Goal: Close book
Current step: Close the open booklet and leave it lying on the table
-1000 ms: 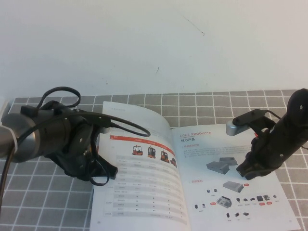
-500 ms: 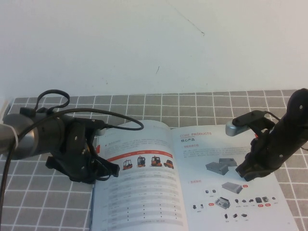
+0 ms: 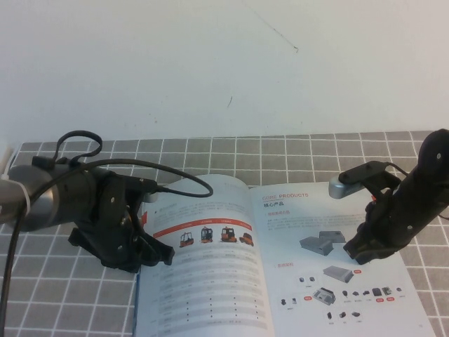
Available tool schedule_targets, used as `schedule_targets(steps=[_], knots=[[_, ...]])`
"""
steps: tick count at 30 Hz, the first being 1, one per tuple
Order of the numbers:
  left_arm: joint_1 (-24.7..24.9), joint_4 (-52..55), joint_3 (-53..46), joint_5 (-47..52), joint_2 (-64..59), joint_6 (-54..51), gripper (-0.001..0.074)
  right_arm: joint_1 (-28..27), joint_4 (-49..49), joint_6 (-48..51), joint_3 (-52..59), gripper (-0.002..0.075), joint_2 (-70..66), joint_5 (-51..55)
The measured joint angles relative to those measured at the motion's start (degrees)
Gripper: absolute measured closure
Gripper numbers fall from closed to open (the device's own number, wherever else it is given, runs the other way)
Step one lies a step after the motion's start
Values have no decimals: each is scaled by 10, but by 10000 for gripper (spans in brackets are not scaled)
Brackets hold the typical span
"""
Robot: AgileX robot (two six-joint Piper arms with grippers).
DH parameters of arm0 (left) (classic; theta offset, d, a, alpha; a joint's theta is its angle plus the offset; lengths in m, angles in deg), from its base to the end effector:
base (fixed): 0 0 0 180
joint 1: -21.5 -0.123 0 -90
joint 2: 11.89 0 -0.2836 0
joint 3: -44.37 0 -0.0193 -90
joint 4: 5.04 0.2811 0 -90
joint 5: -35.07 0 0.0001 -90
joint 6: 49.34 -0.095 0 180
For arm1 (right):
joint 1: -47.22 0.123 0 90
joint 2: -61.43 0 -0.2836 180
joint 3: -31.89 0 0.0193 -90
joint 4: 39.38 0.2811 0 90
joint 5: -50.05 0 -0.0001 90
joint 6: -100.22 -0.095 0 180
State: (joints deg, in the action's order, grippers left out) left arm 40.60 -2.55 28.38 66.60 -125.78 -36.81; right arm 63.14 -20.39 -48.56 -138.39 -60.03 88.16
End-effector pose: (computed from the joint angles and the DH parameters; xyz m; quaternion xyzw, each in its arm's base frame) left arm 0.3533 -0.1201 0.1268 0.0730 0.9841 -0.0303 0.1592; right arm 0.3717 0.1259 0.1034 -0.2829 0.9479 0.1002 0.1063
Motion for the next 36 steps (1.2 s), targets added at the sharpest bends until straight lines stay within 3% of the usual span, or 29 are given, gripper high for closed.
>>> schedule_targets(steps=[8,14,29,36], knots=[[0,1,-1,8,-1,2,737,0,0,0,0,727,0,1],[4,-90,-1,-10,-1,-71,737,0,6,0,0,727,0,3],[95,-364,4,-94,-9,-279,737,0,24,0,0,727,-1,9],[134,-400,40,-103,17,-357,737,0,33,8,0,727,-1,11]])
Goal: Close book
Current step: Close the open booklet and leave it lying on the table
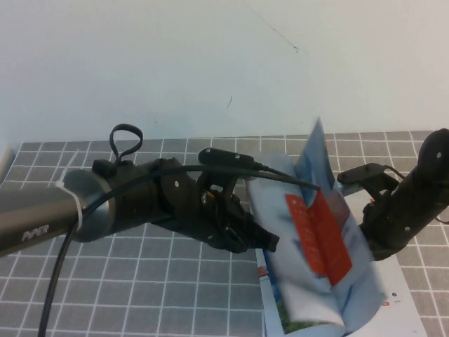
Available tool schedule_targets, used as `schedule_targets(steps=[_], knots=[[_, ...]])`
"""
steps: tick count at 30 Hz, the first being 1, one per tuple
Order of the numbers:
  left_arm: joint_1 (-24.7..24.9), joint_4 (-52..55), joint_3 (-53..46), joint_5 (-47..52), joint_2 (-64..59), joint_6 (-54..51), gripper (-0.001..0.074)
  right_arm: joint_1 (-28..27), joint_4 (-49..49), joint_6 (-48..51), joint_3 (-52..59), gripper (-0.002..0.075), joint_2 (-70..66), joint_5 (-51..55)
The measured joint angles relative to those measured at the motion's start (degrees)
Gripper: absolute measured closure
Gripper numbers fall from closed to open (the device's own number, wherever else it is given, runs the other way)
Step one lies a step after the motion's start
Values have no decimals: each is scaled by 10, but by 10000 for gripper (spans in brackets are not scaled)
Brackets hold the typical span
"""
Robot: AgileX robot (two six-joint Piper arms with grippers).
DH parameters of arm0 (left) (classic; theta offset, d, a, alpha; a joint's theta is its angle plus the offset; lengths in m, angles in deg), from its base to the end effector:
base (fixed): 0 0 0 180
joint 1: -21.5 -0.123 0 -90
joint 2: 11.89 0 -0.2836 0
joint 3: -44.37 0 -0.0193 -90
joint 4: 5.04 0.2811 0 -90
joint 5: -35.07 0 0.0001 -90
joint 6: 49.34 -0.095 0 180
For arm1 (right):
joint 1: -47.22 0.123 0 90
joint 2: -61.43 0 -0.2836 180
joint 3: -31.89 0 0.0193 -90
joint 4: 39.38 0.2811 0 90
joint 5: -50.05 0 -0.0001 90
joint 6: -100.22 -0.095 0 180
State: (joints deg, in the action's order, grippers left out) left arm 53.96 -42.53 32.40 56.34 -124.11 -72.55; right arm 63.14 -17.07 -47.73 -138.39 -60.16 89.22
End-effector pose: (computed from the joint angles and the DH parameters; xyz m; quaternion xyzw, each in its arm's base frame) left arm 0.3333 -0.2369 0.1711 0.2000 0.9170 -0.2222 0.2641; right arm 0.3698 0.1292 0.1032 -0.2701 0.9499 0.1215 0.0994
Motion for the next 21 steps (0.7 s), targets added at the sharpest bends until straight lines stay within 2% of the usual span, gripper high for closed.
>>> schedule_targets(steps=[8,12,17,21], knots=[[25,-17,14,-22,57,-68,737,0,-5,4,0,727,5,-1],[26,-21,14,-24,80,-77,737,3,-74,-23,-10,727,45,16],[26,-22,14,-33,107,-81,737,4,-193,-104,-42,727,116,35],[26,-12,14,-36,139,-82,737,4,-213,-118,-55,727,177,42]])
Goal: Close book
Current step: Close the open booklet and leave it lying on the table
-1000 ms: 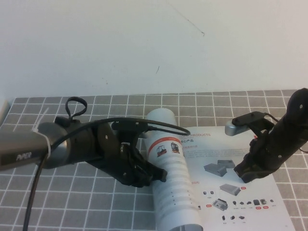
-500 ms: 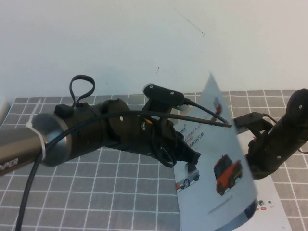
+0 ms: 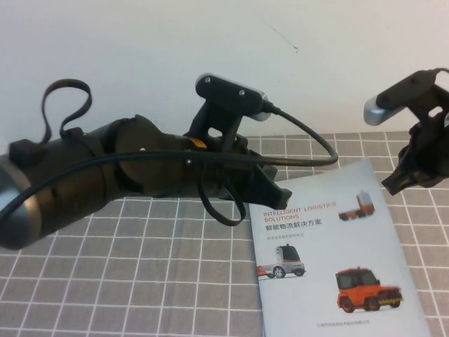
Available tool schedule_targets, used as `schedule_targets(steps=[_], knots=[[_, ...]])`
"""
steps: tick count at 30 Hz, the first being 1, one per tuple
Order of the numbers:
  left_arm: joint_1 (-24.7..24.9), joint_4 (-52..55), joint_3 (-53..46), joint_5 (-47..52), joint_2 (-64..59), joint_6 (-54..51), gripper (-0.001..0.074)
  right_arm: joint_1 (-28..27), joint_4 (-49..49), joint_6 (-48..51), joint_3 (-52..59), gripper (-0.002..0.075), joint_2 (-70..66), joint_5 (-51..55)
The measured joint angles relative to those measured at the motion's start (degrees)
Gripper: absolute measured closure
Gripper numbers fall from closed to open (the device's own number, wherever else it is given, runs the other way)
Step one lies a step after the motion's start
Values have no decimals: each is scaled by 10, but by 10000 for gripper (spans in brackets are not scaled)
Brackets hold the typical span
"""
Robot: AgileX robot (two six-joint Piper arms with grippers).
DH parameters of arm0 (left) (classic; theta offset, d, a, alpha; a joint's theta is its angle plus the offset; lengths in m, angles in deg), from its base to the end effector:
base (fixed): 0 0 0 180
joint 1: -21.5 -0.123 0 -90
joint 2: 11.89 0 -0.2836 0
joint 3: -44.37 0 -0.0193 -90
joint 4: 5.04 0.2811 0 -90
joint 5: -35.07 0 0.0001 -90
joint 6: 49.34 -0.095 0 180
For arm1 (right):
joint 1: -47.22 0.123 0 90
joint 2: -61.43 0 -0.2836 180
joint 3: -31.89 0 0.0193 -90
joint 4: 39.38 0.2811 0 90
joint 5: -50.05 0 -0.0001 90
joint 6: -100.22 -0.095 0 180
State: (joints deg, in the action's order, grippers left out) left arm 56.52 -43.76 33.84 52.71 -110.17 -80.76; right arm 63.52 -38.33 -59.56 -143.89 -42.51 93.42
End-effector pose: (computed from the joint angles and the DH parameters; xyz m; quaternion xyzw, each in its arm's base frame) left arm 0.3103 -0.2395 0.2808 0.2634 0.8344 -0.2452 0.4175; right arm 0.3708 0.1097 0.2454 -0.2990 0.9220 -0.0007 0.2460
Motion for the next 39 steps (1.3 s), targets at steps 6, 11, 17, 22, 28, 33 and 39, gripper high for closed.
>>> schedule_targets(steps=[6,11,17,22,28,33,39], knots=[[0,19,-28,-42,81,0,737,0,69,58,-1,727,46,24],[0,34,-97,-86,174,0,737,0,112,86,28,727,12,14],[0,68,-193,-91,270,0,737,0,142,98,91,727,-65,-44],[0,126,-254,-66,346,0,737,0,144,106,107,727,-109,-60],[0,195,-263,30,419,4,737,0,144,120,76,727,-88,-12],[0,327,-264,110,456,118,737,1,111,124,-3,727,33,55],[0,545,-301,127,493,375,737,1,42,92,-33,727,224,69]])
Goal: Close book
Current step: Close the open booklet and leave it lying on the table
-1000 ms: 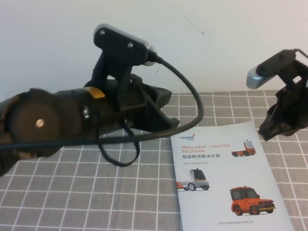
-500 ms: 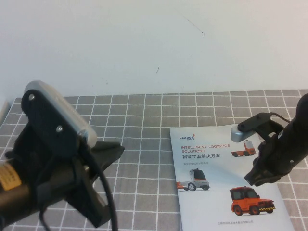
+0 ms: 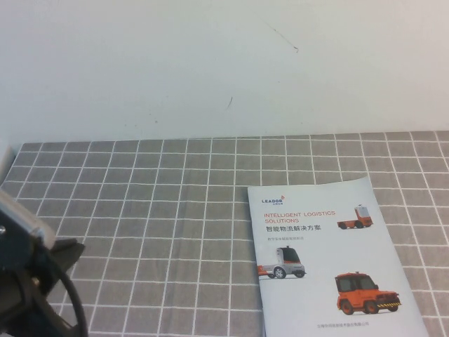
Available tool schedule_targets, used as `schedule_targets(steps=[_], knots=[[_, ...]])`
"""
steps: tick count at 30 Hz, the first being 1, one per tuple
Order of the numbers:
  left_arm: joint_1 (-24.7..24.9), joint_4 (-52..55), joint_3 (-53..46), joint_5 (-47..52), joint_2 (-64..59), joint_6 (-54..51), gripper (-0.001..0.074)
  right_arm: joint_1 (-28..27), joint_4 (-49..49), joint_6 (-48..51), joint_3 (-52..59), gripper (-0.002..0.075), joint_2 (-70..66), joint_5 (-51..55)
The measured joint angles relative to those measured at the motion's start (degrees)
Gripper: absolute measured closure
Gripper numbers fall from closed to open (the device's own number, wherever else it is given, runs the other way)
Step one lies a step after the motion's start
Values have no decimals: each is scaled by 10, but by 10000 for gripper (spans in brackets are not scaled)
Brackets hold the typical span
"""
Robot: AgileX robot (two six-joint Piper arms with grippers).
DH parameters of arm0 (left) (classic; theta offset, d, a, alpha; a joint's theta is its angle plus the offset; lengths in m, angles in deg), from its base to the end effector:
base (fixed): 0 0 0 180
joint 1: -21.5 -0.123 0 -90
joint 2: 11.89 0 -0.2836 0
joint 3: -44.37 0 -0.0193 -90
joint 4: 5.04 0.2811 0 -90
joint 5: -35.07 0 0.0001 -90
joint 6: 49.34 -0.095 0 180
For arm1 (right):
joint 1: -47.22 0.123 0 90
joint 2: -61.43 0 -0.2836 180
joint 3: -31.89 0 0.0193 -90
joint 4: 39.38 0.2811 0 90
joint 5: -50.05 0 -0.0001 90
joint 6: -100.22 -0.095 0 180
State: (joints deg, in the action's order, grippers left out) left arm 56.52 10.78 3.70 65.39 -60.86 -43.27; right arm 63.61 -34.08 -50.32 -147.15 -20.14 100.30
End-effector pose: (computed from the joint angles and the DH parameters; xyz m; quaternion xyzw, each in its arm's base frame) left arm 0.1525 -0.0909 0.3123 0.2803 0.8134 -0.0619 0.5060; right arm 0.2900 0.0923 0.3949 -0.3447 0.8480 -0.0014 0.4025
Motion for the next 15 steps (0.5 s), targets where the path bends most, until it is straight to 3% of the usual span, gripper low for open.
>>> schedule_targets(steps=[7,15], knots=[[0,118,-85,-84,71,131,737,0,-41,-37,78,727,185,10],[0,144,-179,-189,118,141,737,0,-53,-75,338,727,418,-55]])
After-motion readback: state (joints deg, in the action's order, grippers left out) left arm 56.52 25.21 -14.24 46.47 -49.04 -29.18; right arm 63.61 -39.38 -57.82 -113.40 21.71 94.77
